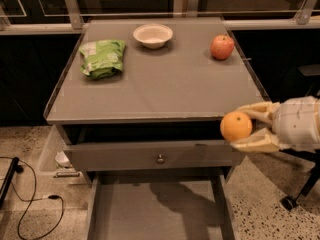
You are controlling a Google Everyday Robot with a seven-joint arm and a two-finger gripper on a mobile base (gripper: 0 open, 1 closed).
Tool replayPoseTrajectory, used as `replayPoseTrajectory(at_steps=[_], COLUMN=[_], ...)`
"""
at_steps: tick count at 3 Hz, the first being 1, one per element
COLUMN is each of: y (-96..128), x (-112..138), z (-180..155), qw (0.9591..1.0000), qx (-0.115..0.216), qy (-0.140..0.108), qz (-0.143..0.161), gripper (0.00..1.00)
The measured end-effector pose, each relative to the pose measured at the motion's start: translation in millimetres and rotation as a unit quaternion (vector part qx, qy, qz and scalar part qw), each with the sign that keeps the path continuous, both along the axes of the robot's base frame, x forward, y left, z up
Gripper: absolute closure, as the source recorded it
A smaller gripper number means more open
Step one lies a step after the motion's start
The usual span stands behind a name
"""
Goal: Place orange into middle drawer
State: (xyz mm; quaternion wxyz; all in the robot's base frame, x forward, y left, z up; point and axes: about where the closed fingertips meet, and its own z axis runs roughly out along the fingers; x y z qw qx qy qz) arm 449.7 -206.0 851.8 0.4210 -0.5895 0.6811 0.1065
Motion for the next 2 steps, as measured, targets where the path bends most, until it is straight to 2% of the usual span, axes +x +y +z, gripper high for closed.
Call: replayPoseTrajectory(at_steps=[1,2], y=[14,31], x=[-28,-52], z=[-46,-98], qw=[0.9993,0.9965], qx=[-0.018,-0.043], qy=[0.034,0.073], qz=[0.001,0.000], gripper=[1.00,1.00])
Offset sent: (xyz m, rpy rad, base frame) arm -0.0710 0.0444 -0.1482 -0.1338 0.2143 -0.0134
